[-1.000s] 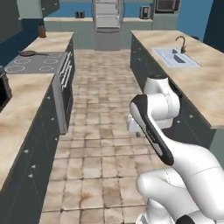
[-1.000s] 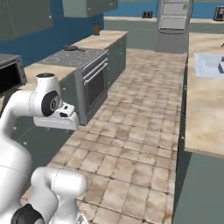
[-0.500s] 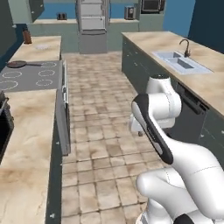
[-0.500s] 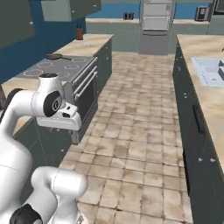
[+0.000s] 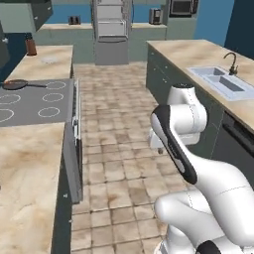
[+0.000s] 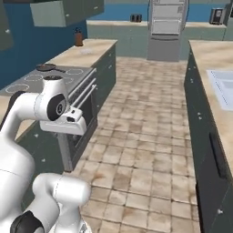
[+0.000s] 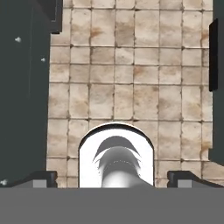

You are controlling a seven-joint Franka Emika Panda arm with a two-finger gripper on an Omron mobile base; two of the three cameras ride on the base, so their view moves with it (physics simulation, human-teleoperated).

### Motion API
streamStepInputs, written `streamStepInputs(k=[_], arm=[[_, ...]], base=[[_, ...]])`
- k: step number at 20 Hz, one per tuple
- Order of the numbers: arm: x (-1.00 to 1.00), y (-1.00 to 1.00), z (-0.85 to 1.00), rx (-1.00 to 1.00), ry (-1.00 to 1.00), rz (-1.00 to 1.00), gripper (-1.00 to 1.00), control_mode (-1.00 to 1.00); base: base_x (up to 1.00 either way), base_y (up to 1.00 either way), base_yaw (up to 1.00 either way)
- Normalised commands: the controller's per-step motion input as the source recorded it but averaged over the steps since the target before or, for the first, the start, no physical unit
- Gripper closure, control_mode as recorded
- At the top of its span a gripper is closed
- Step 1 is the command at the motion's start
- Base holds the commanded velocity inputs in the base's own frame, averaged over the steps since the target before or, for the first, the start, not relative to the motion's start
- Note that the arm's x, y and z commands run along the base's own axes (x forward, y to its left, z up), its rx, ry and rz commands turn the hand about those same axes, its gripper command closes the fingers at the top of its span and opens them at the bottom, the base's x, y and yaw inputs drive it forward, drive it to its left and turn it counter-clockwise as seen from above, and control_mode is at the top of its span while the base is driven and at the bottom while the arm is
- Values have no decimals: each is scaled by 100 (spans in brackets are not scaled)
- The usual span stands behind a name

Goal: Place the cold items (bell pepper and orange) from the fridge in one tupperware on the dining counter. Place the warm items (kebab skewer and hot dog) in the stove area in another tupperware.

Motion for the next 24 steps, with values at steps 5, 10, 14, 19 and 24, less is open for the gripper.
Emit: streamStepInputs(k=[5, 10, 14, 19, 24], arm=[[0, 0, 0, 0, 0, 0, -100, 100], [0, 0, 0, 0, 0, 0, -100, 100], [0, 0, 0, 0, 0, 0, -100, 100], [0, 0, 0, 0, 0, 0, -100, 100], [0, 0, 0, 0, 0, 0, -100, 100]], base=[[100, -35, 28], [99, -54, 56], [72, -82, 59], [66, -90, 41], [52, -99, 35]])
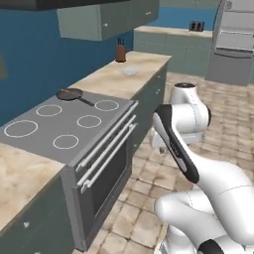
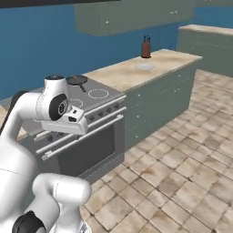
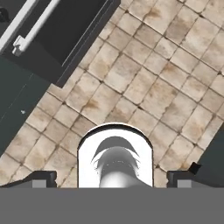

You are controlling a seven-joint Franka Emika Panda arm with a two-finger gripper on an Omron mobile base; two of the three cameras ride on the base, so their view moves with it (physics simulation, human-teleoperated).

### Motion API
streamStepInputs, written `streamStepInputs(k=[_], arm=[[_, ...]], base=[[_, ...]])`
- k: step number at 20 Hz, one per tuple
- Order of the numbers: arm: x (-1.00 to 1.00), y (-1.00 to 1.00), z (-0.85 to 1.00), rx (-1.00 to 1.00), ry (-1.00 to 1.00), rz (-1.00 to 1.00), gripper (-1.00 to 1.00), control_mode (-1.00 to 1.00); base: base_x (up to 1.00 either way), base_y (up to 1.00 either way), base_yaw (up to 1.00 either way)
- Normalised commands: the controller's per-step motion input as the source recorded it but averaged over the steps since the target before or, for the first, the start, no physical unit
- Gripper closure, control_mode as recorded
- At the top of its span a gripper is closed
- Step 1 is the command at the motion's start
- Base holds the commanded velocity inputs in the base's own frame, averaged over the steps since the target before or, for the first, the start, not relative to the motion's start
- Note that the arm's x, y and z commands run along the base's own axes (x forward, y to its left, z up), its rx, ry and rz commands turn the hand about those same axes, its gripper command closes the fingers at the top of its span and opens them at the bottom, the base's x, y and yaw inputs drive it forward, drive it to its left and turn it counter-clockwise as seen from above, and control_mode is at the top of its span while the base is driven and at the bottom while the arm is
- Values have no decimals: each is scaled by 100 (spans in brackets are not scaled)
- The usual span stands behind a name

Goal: Place the cold items (bell pepper and orange) from the fridge in one tupperware on the dining counter. Place the warm items (kebab skewer and hot dog) in the stove area in another tupperware.

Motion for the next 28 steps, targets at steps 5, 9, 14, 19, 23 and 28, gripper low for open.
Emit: streamStepInputs(k=[5, 9, 14, 19, 23, 28], arm=[[0, 0, 0, 0, 0, 0, -100, 100], [0, 0, 0, 0, 0, 0, -100, 100], [0, 0, 0, 0, 0, 0, -100, 100], [0, 0, 0, 0, 0, 0, -100, 100], [0, 0, 0, 0, 0, 0, -100, 100], [0, 0, 0, 0, 0, 0, -100, 100]], base=[[78, -58, 47], [100, -46, 40], [75, -44, 61], [22, -71, 66], [-1, -99, 37], [30, -74, 20]])
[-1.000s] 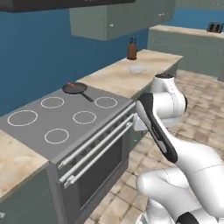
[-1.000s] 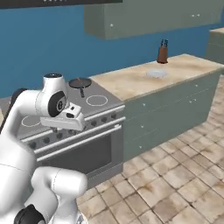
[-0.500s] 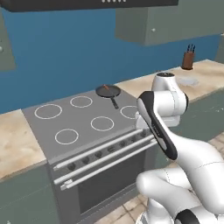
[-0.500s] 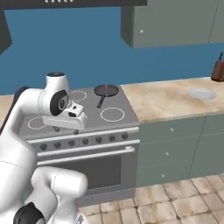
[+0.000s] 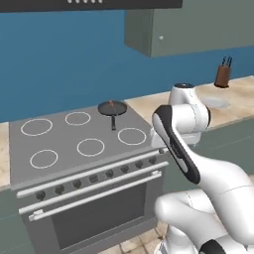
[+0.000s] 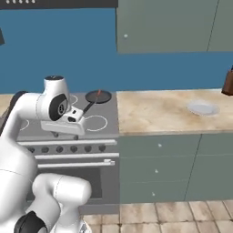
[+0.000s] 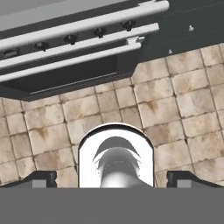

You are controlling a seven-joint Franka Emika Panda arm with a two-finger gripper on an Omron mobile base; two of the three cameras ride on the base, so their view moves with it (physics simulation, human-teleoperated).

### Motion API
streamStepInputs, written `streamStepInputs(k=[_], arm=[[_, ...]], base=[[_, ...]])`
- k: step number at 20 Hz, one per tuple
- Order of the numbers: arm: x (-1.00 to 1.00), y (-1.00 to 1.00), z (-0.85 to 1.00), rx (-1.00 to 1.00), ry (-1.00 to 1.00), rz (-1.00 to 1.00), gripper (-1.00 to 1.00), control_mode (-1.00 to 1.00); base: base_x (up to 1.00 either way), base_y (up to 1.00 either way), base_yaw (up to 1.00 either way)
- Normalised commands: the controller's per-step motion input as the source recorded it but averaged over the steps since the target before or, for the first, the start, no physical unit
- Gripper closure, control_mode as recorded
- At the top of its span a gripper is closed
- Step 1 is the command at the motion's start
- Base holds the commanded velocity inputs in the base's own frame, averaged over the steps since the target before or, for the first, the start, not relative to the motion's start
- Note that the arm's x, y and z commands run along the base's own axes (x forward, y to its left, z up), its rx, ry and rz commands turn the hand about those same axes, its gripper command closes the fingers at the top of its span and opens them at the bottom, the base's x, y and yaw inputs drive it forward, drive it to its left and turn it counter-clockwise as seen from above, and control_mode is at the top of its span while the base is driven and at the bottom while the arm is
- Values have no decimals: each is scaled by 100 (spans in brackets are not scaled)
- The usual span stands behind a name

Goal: Place the cold items (bell pepper and orange) from the fridge in one tupperware on the dining counter. Place the warm items (kebab skewer and hot dog) in the stove area in another tupperware.

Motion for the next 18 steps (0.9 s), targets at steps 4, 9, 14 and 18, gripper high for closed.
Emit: streamStepInputs(k=[4, 9, 14, 18], arm=[[0, 0, 0, 0, 0, 0, -100, 100], [0, 0, 0, 0, 0, 0, -100, 100], [0, 0, 0, 0, 0, 0, -100, 100], [0, 0, 0, 0, 0, 0, -100, 100]], base=[[41, -1, 26], [20, -26, 33], [44, -52, 1], [64, -20, -1]])
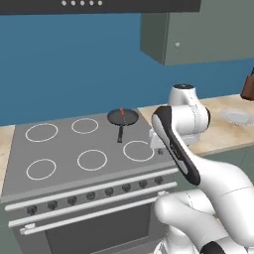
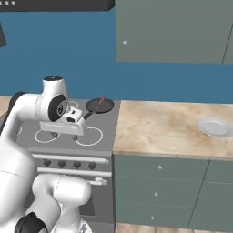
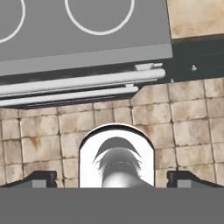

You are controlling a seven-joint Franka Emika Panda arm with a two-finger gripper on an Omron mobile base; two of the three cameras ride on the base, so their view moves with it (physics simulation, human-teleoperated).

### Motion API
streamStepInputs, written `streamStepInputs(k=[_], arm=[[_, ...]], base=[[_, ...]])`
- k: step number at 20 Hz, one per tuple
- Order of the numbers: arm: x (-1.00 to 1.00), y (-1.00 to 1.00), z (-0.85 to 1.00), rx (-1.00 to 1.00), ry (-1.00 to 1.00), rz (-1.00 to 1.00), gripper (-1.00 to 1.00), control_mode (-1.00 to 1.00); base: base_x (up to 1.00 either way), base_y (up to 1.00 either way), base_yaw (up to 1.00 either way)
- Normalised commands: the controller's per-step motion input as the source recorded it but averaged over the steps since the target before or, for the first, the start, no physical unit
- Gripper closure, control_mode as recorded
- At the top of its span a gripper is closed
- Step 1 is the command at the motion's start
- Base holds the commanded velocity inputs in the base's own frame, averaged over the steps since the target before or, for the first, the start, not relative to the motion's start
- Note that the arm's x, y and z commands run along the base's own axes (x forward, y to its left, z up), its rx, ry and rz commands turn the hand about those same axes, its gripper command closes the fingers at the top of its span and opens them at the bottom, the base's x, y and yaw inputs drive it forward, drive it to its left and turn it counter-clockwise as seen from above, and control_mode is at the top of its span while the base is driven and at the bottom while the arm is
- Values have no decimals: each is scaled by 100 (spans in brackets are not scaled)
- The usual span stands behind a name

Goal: Place the cold items (bell pepper and orange) from the fridge in one tupperware on the dining counter. Place the warm items (kebab skewer and hot dog) in the stove area in another tupperware.

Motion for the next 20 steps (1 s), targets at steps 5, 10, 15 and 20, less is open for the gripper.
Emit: streamStepInputs(k=[5, 10, 15, 20], arm=[[0, 0, 0, 0, 0, 0, -100, 100], [0, 0, 0, 0, 0, 0, -100, 100], [0, 0, 0, 0, 0, 0, -100, 100], [50, 13, 0, -1, 0, 6, -100, -100]], base=[[37, 26, 0], [31, 33, 0], [38, 38, 0], [0, 0, 0]])
